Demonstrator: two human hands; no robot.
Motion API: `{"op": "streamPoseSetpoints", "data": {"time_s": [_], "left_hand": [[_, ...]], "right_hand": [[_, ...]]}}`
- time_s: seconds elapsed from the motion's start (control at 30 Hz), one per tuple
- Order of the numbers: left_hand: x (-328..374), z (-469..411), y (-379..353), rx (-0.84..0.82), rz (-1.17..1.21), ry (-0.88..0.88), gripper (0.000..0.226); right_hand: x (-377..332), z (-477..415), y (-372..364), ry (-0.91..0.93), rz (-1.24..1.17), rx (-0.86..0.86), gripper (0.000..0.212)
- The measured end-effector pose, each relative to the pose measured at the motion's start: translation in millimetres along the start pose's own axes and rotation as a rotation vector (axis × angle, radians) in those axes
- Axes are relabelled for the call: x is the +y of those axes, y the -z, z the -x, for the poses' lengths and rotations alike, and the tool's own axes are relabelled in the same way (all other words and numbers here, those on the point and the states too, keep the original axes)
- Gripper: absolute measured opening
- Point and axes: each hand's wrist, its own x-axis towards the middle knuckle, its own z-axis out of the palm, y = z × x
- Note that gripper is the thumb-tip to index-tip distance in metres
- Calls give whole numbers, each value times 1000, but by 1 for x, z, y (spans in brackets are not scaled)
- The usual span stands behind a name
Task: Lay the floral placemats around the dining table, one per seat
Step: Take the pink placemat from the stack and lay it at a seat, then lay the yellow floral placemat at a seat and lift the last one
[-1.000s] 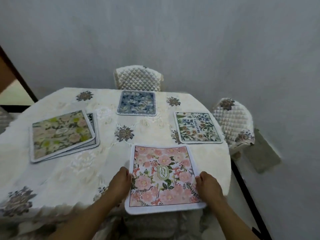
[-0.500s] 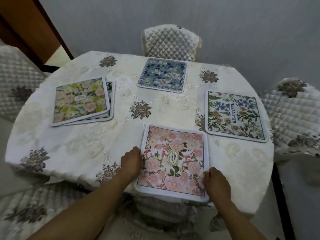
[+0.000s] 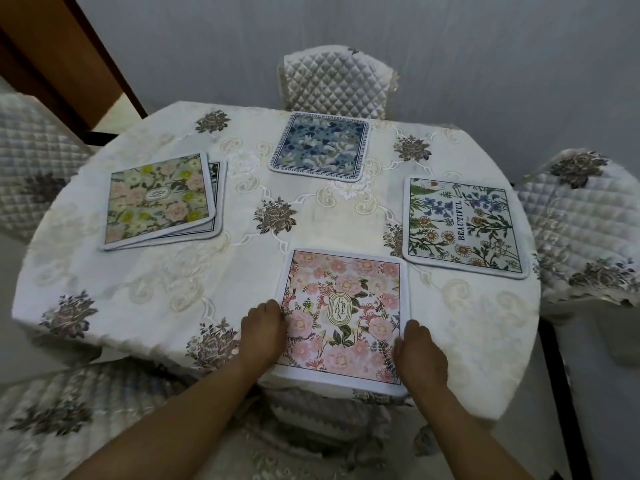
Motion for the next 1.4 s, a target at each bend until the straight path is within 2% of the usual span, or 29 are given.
{"op": "streamPoseSetpoints", "data": {"time_s": [0.1,0.23,0.37,0.47,0.63,0.73,0.93,1.03,1.17,1.3,1.4], "left_hand": [[-2,16,-5,-115,-40,-43,23],[-9,33,10,-213,-38,-89,31],[-37,53,45,-188,-92,-113,29],[-71,69,78,-124,-116,-63,28],[-154,116,145,-28,-116,12,15],[-211,150,180,49,-73,70,8],[-349,239,240,177,-30,144,23],[-423,287,262,198,-8,246,24],[-499,328,271,210,27,369,25],[-546,335,253,197,53,423,26],[-570,324,243,159,72,446,25]], "right_hand": [[-2,7,-5,45,57,-61,21],[-7,6,4,55,85,-107,21],[-39,12,21,151,217,-131,22],[-84,28,26,281,243,-137,22],[-193,80,28,489,237,-121,29],[-262,119,27,629,249,-96,23],[-400,211,7,780,306,-36,4],[-463,258,-9,910,341,-25,12],[-515,305,-32,997,389,-52,18],[-544,322,-59,1013,442,-70,31],[-569,319,-77,1010,447,-98,26]]}}
